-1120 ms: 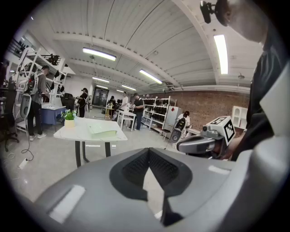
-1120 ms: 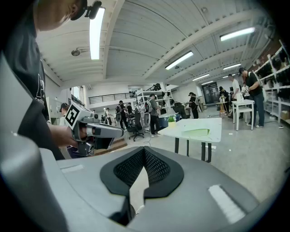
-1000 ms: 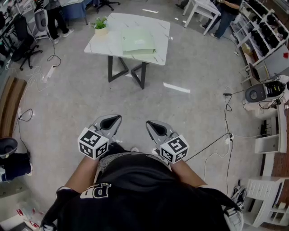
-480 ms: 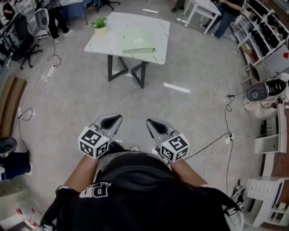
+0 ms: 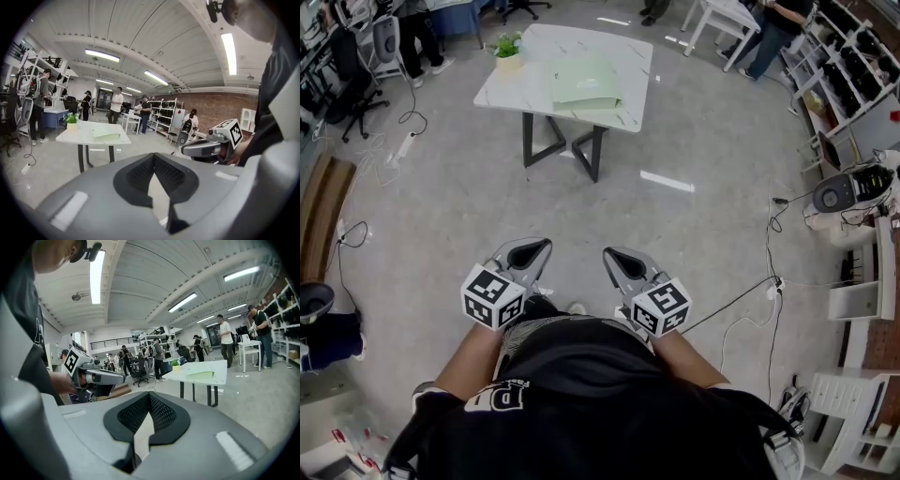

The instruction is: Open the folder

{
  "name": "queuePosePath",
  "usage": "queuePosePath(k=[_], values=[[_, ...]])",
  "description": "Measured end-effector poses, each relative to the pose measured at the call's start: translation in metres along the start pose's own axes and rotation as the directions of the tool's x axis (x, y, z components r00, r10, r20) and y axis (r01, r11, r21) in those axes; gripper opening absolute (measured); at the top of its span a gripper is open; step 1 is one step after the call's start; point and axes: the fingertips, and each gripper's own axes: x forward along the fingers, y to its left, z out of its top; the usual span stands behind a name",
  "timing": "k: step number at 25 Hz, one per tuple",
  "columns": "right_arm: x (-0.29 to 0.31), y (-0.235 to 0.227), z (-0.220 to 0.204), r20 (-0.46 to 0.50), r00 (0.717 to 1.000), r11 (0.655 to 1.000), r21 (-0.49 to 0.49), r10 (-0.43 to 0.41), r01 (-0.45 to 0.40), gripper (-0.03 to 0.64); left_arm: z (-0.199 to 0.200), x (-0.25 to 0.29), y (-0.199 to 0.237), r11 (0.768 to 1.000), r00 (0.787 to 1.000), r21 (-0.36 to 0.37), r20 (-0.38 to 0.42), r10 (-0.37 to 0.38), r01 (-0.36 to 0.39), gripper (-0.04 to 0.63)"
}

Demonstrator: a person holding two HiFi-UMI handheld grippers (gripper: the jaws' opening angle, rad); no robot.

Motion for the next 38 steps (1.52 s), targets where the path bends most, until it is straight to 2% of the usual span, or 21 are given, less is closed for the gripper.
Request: queuePosePath(k=[7,20,28,38], values=[[-0.003,-0.008,-0.001,0.001,1.0,1.0,0.018,0.018,-0.018,0.0,0.0,0.006,-0.003,1.0,1.0,-0.003,-0.012,0.017,-0.017,0.055],[0.002,-0.031,-0.001,-0.006,1.0,0.999,0.051,-0.003,0.003,0.0,0.007,0.031,0.004,1.0,1.0,-0.006,-0.024,-0.006,0.006,0.055],[0.019,-0.056,0.009,-0.019,1.0,0.999,0.045,-0.019,0.019,0.0,0.02,0.056,0.026,1.0,1.0,-0.006,-0.015,-0.019,0.018,0.055],[0.083,-0.087,0.034,-0.042,0.999,0.999,0.032,-0.009,0.011,0.0,0.047,0.087,0.093,1.0,1.0,-0.004,-0.011,-0.012,0.012,0.055]])
